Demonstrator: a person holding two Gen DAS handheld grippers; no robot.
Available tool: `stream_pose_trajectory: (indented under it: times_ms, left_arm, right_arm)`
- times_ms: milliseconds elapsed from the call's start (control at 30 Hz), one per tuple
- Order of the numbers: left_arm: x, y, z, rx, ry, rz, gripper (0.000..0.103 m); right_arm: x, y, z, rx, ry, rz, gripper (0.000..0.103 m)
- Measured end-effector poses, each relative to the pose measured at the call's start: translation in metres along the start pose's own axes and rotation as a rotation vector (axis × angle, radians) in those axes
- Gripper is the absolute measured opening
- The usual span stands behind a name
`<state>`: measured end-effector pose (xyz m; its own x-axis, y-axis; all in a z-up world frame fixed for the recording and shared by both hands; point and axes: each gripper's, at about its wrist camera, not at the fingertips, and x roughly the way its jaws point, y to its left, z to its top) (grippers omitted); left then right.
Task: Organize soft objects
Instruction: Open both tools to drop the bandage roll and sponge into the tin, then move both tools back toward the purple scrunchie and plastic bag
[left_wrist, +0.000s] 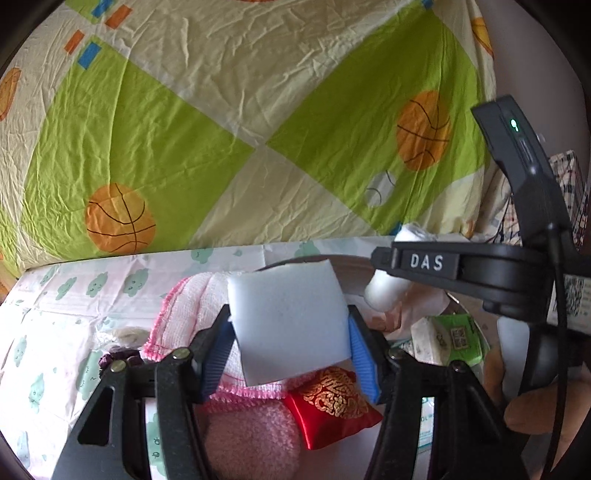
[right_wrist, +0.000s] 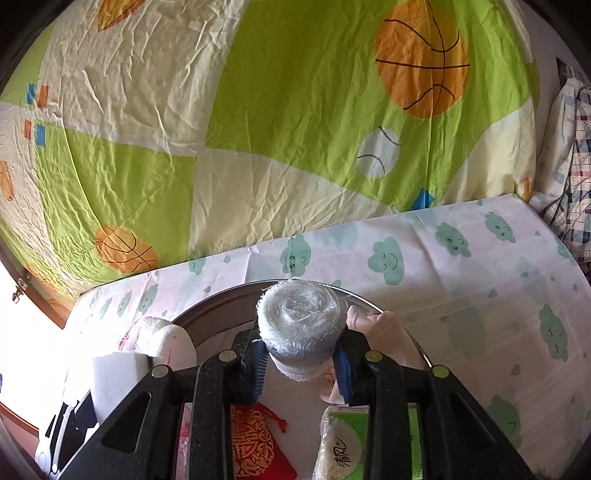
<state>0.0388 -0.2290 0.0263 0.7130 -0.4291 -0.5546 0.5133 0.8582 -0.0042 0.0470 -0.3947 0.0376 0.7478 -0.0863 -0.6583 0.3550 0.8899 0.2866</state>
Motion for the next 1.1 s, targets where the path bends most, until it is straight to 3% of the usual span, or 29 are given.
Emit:
stream_pose_trajectory:
  times_ms: [200,267,300,333,367,400,533,633,900,1000,1100]
  left_arm:
    - [0.015,-0.004,-0.006,0.014,0.072,0.016,0.059]
    - [0.016,-0.002,-0.007,0.004,0.074,0.021,0.065]
    - [0.015,-0.001,-0.007,-0.005,0.076,0.014,0.068]
    - [0.013,0.0,-0.006,-0.012,0.07,0.006,0.08]
    - [0.011,0.0,-0.004,-0.018,0.063,0.003,0.088]
    - [0.008,0.001,-0.003,-0.023,0.05,0.002,0.102]
    - [-0.007,0.003,-0.003,-0.037,-0.026,-0.005,0.103]
    - [-0.016,0.007,-0.008,-0.044,-0.074,0.029,0.103]
    - [-0.032,0.017,-0.029,-0.04,-0.164,0.121,0.103]
    - [-0.04,0.02,-0.035,-0.044,-0.196,0.136,0.103]
    - [-0.045,0.022,-0.04,-0.05,-0.217,0.147,0.103]
  right_arm:
    - [0.016,0.005,-0.003,0.001,0.069,0.015,0.034]
    - [0.019,0.001,-0.004,0.03,0.083,0.036,0.037]
    - [0.018,0.0,-0.004,0.042,0.086,0.049,0.048]
    - [0.016,-0.003,-0.004,0.058,0.08,0.064,0.065]
    - [0.012,-0.007,-0.005,0.08,0.061,0.074,0.073]
    - [0.006,-0.009,-0.006,0.101,0.029,0.079,0.081]
    - [-0.023,-0.019,-0.012,0.158,-0.08,0.13,0.082]
    - [-0.05,-0.026,-0.024,0.192,-0.197,0.109,0.082]
    - [-0.104,-0.024,-0.078,0.174,-0.54,-0.12,0.089]
    - [-0.112,-0.016,-0.093,0.123,-0.602,-0.207,0.09]
    - [-0.113,-0.012,-0.103,0.119,-0.617,-0.235,0.094]
